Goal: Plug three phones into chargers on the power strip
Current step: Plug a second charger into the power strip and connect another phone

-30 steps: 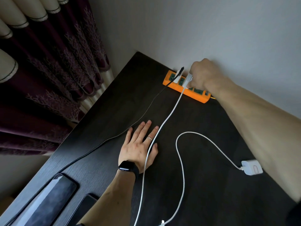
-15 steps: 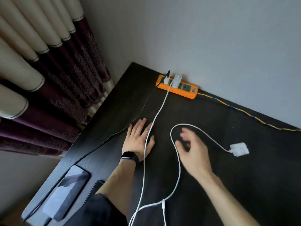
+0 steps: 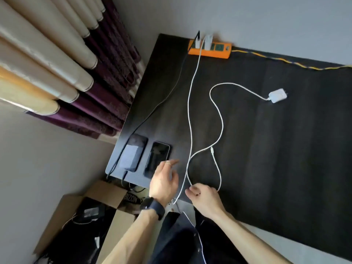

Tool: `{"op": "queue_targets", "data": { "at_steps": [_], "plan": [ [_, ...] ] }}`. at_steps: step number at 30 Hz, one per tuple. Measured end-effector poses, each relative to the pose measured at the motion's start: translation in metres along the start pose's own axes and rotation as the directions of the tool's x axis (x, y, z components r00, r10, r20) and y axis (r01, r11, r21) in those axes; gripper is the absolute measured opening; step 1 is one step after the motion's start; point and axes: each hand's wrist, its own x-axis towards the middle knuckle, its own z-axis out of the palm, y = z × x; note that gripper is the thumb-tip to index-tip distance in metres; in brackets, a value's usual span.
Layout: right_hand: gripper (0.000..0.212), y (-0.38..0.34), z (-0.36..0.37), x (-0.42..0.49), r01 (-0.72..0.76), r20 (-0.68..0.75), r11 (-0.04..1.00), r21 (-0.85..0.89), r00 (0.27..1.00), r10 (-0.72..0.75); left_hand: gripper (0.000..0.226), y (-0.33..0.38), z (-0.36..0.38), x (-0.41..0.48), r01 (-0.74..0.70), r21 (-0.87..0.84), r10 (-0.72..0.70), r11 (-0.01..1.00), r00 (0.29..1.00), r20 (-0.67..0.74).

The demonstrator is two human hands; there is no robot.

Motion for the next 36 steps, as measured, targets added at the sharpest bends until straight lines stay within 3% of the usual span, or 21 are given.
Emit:
{"op": "queue_targets", "data": {
  "at_steps": [3, 8, 10, 12, 14, 17, 20, 22, 23, 26, 29, 31, 34, 36],
  "plan": [
    [0.040, -0.010, 0.023, 0.003, -0.047, -0.038, 0.994, -0.095, 0.998, 0.044, 0.033, -0.029, 0.013, -0.064, 0.147, -0.038, -0.143, 0.988, 0.986, 0.083],
    [0.022, -0.030, 0.045, 0.005, -0.086, -0.146, 0.996, 0.028, 0.985, 0.089, 0.059, -0.065, 0.017, -0.092, 0.257, 0.007, -0.244, 0.966, 0.905, 0.348],
    [0.020, -0.036, 0.046, -0.003, -0.060, -0.117, 0.962, 0.268, 0.989, 0.094, 0.061, -0.070, 0.013, -0.090, 0.179, 0.063, -0.189, 0.982, 0.893, 0.410],
    [0.021, -0.042, 0.037, -0.012, -0.023, -0.122, 0.886, 0.464, 0.989, 0.089, 0.040, -0.069, 0.004, -0.086, 0.050, 0.070, -0.076, 0.996, 0.893, 0.444],
    [0.020, -0.045, 0.026, -0.026, 0.033, -0.211, 0.821, 0.569, 0.972, 0.107, 0.023, -0.064, -0.008, -0.088, -0.014, 0.016, 0.005, 1.000, 0.896, 0.444],
    [0.020, -0.039, 0.010, -0.047, 0.116, -0.354, 0.725, 0.679, 0.917, 0.185, 0.026, -0.056, -0.025, -0.093, -0.034, -0.016, 0.037, 0.999, 0.879, 0.476],
    [0.016, -0.030, 0.009, -0.070, 0.148, -0.381, 0.652, 0.744, 0.896, 0.230, 0.016, -0.051, -0.041, -0.101, -0.030, -0.115, 0.086, 0.993, 0.851, 0.518],
    [0.022, -0.024, 0.022, -0.090, 0.097, -0.304, 0.684, 0.723, 0.934, 0.188, 0.013, -0.043, -0.053, -0.109, 0.181, -0.360, 0.034, 0.915, 0.855, 0.517],
    [0.024, -0.022, 0.031, -0.096, 0.062, -0.241, 0.721, 0.690, 0.959, 0.149, 0.014, -0.038, -0.059, -0.109, 0.315, -0.476, -0.016, 0.821, 0.846, 0.532],
    [0.034, -0.019, 0.070, -0.124, -0.004, -0.030, 0.809, 0.588, 0.999, 0.026, 0.015, -0.017, -0.078, -0.106, 0.516, -0.626, -0.083, 0.585, 0.805, 0.587],
    [0.055, -0.010, 0.101, -0.149, -0.029, 0.150, 0.886, 0.463, 0.988, -0.046, 0.014, -0.002, -0.097, -0.101, 0.530, -0.692, -0.065, 0.491, 0.814, 0.577],
    [0.060, 0.003, 0.108, -0.157, -0.026, 0.167, 0.903, 0.429, 0.985, -0.051, 0.015, -0.002, -0.112, -0.092, 0.509, -0.742, -0.101, 0.438, 0.847, 0.521],
    [0.048, 0.033, 0.103, -0.166, 0.057, 0.038, 0.909, 0.413, 0.996, -0.080, 0.014, -0.016, -0.139, -0.082, 0.410, -0.812, -0.227, 0.415, 0.911, 0.344],
    [0.037, 0.050, 0.092, -0.172, 0.103, -0.089, 0.947, 0.304, 0.993, -0.080, 0.014, -0.030, -0.150, -0.087, 0.406, -0.772, -0.338, 0.490, 0.904, 0.261]
  ]
}}
